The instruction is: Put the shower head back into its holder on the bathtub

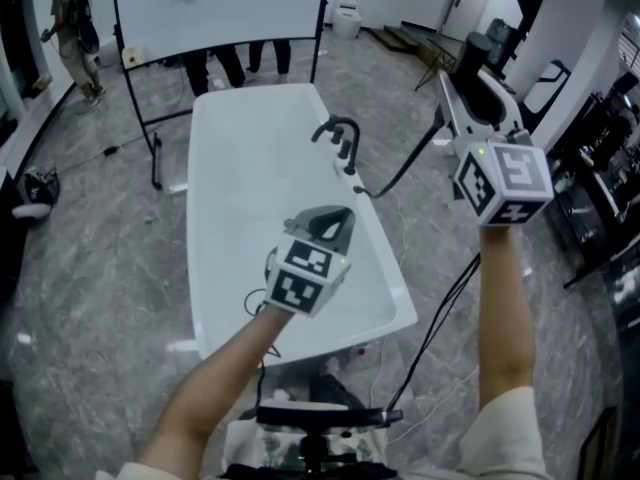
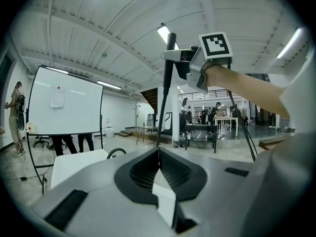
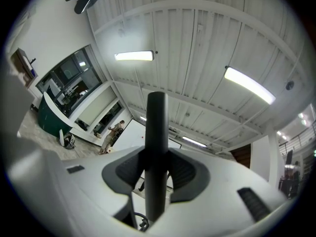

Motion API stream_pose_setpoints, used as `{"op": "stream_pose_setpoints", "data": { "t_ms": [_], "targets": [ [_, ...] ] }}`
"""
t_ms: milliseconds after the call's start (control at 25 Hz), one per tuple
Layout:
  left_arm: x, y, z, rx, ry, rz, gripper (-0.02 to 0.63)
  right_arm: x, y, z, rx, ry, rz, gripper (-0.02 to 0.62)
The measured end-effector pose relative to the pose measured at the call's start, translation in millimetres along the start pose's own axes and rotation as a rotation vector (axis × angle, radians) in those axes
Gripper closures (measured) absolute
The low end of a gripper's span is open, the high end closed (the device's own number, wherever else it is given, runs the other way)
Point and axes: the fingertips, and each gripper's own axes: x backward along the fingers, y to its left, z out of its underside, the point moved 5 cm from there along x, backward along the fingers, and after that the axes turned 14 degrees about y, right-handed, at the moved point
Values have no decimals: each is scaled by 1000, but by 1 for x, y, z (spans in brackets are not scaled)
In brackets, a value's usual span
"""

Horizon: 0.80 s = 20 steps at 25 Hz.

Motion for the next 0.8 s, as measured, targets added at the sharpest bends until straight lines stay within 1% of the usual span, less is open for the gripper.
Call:
{"op": "stream_pose_setpoints", "data": {
  "t_ms": [320,520,800],
  "targets": [
    [-55,9,-23,39,12,-24,591,-37,-30,-2,-39,-61,-66,443],
    [-91,10,-38,57,13,-32,591,-58,-52,-3,-30,-97,-97,443],
    [-121,23,-53,77,17,-64,591,-95,-73,-4,-18,-129,-132,443]
  ]
}}
